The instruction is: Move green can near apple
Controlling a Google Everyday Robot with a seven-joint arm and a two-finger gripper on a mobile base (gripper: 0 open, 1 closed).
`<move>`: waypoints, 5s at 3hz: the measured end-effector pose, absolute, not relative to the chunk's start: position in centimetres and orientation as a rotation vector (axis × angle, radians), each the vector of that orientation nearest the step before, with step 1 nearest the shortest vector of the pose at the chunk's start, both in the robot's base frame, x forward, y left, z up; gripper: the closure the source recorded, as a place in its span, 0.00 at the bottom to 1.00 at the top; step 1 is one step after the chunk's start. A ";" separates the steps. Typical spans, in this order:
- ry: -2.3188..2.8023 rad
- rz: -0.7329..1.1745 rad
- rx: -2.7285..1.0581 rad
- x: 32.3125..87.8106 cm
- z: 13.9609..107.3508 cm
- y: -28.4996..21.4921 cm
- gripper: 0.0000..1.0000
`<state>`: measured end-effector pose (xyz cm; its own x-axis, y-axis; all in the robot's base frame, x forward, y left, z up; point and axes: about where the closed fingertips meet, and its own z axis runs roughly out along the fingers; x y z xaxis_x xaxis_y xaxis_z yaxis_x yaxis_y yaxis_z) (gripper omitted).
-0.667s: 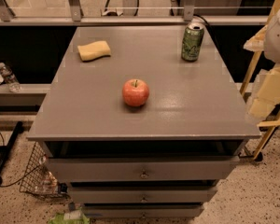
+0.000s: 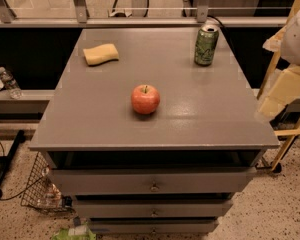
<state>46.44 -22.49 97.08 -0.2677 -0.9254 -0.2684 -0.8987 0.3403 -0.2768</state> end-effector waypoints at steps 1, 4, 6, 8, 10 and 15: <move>2.218 -0.026 -1.341 52.5 96.2 -25.3 0.00; 2.210 0.180 -0.960 61.3 93.5 -27.1 0.00; 2.069 0.248 -0.731 69.1 94.1 -24.9 0.00; 2.029 0.246 -0.667 75.0 93.9 -21.8 0.00; 2.052 0.315 -0.716 77.5 92.2 -17.9 0.18; 1.839 0.405 -1.099 66.7 98.4 -16.1 1.00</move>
Offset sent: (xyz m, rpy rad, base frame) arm 0.2208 -0.0859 -0.0368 0.6454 -0.1655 -0.5410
